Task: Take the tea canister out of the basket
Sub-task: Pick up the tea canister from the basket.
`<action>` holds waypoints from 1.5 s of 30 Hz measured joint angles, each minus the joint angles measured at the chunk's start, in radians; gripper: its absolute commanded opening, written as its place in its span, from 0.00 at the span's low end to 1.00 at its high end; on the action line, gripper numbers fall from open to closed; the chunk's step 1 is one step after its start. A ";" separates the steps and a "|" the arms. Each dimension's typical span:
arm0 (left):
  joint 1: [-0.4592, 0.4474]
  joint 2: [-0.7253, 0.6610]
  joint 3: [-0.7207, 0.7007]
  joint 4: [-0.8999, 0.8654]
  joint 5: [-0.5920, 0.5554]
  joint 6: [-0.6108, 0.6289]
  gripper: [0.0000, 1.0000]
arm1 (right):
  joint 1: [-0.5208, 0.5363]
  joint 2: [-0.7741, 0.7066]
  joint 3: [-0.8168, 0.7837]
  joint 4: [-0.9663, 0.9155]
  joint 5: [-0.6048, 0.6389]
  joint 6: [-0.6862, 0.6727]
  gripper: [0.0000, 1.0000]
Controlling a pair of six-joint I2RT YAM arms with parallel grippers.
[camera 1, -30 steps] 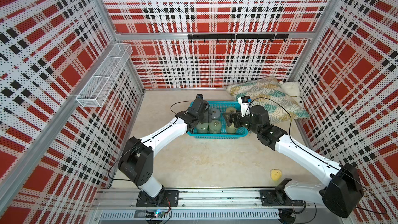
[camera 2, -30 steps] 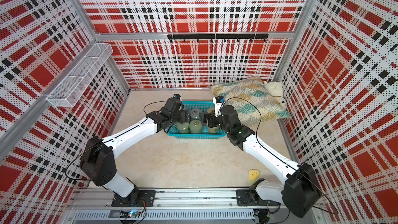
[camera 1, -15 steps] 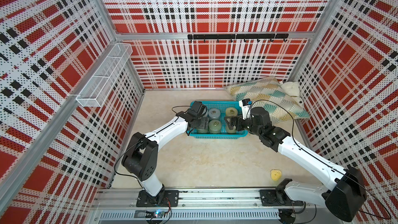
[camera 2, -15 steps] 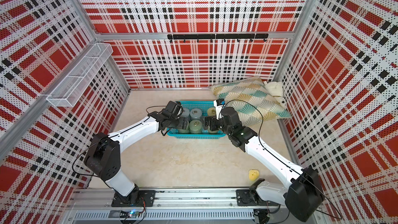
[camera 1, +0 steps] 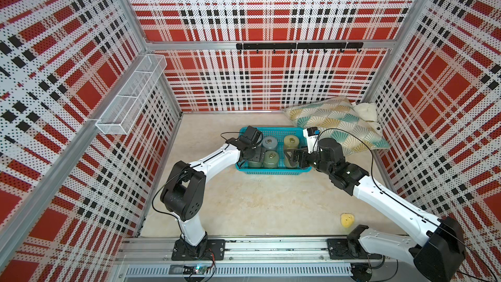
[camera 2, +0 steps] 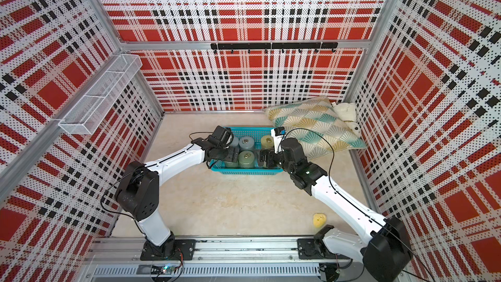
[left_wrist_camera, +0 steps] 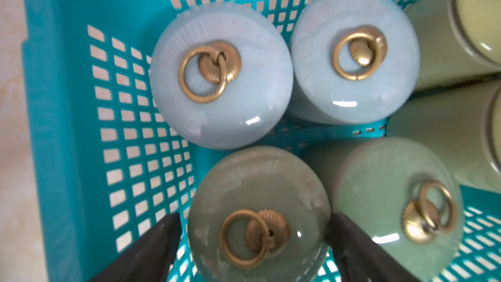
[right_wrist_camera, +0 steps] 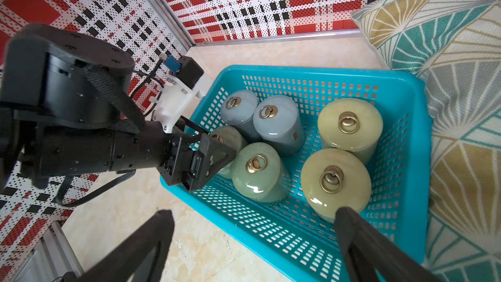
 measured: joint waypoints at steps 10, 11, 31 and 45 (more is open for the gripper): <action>-0.014 0.035 0.026 0.006 -0.007 0.001 0.99 | 0.000 -0.017 0.000 0.000 -0.004 0.002 1.00; -0.014 0.035 0.028 0.003 -0.007 0.001 0.99 | 0.000 -0.018 0.000 0.000 -0.003 0.002 1.00; -0.033 0.030 0.074 -0.144 0.002 0.008 0.99 | 0.000 -0.025 -0.016 0.000 -0.004 0.006 1.00; -0.036 0.018 0.091 -0.235 0.014 -0.013 0.99 | 0.000 -0.025 -0.017 0.000 -0.004 0.013 1.00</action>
